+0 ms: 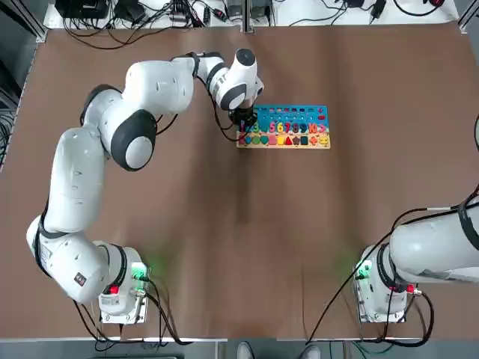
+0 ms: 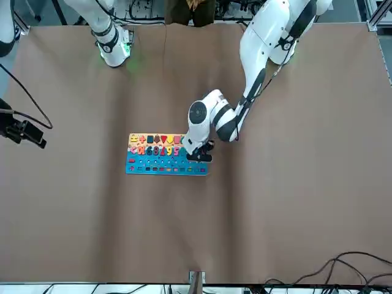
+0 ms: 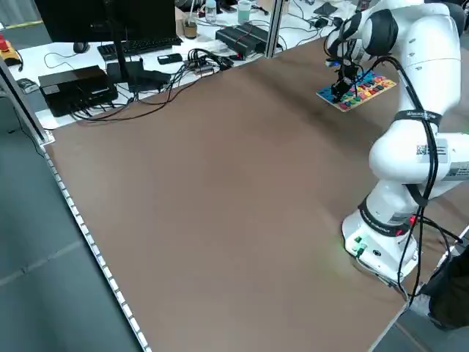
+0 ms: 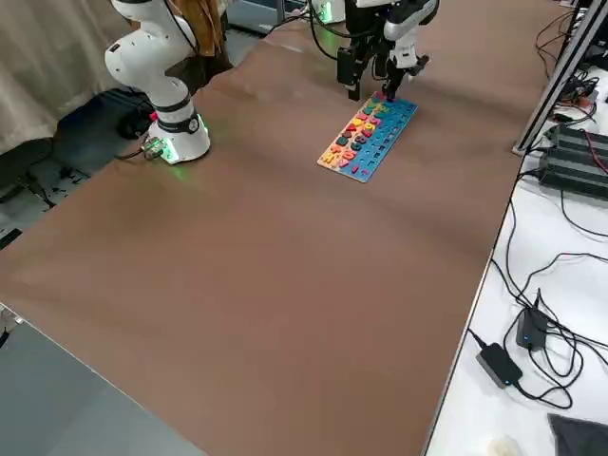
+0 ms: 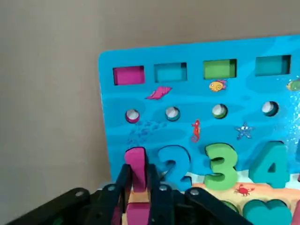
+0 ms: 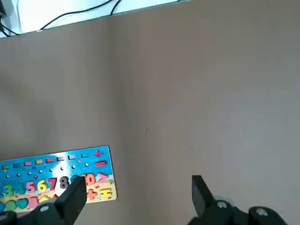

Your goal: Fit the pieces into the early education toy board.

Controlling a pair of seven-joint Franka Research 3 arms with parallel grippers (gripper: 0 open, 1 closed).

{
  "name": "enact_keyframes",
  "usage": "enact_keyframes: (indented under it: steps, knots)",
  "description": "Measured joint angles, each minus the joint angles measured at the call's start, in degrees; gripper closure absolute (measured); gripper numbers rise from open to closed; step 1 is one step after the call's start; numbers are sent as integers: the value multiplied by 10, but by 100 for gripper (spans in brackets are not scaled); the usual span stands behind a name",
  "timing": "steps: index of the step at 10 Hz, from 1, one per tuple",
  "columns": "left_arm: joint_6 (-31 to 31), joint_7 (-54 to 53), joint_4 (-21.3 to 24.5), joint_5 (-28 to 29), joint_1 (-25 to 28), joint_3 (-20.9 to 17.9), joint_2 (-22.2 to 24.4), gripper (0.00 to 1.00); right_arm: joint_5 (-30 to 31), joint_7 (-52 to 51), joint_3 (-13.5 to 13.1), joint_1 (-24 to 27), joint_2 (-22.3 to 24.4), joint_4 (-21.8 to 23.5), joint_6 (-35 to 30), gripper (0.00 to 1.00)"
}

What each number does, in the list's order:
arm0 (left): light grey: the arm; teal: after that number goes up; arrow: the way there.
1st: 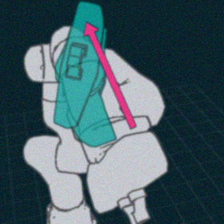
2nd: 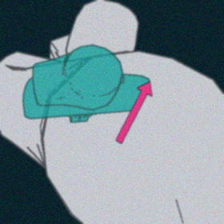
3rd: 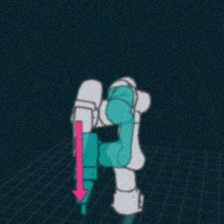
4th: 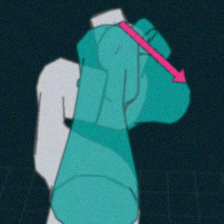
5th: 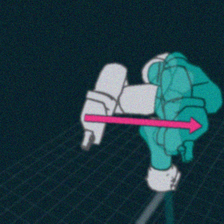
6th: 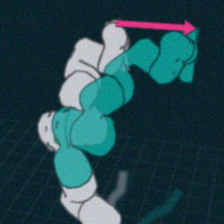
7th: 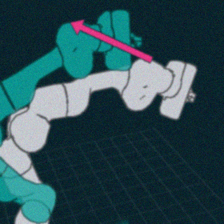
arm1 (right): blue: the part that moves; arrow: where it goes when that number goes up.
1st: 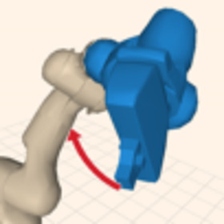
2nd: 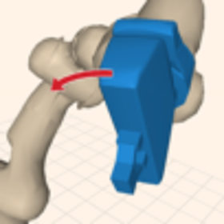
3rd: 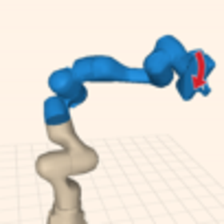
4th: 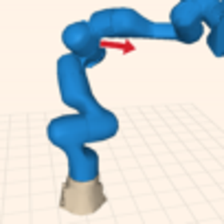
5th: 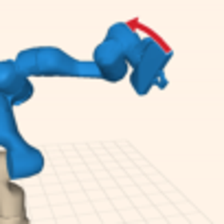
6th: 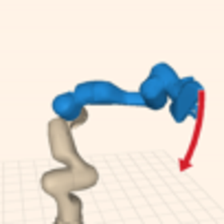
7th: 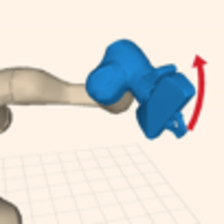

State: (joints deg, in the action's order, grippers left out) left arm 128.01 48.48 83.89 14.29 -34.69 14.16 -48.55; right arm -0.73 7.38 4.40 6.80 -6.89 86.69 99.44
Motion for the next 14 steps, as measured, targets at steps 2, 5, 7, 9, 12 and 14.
enact_keyframes:
  steps: [2,5,7,9,12,14]
  knots:
    - [0,0,1,0,0,0,0,71,0,0,0,0,0,0,0,1]
    - [0,0,1,0,0,0,0,71,0,0,0,0,0,0,0,1]
    - [0,0,1,0,0,0,1,71,0,0,0,0,0,0,0,1]
    - [-1,0,7,0,0,1,5,71,0,0,0,0,0,0,0,1]
    - [-2,0,17,0,0,2,12,71,0,0,0,0,0,0,0,1]
    - [-2,0,18,0,0,3,17,71,0,0,0,0,0,0,0,1]
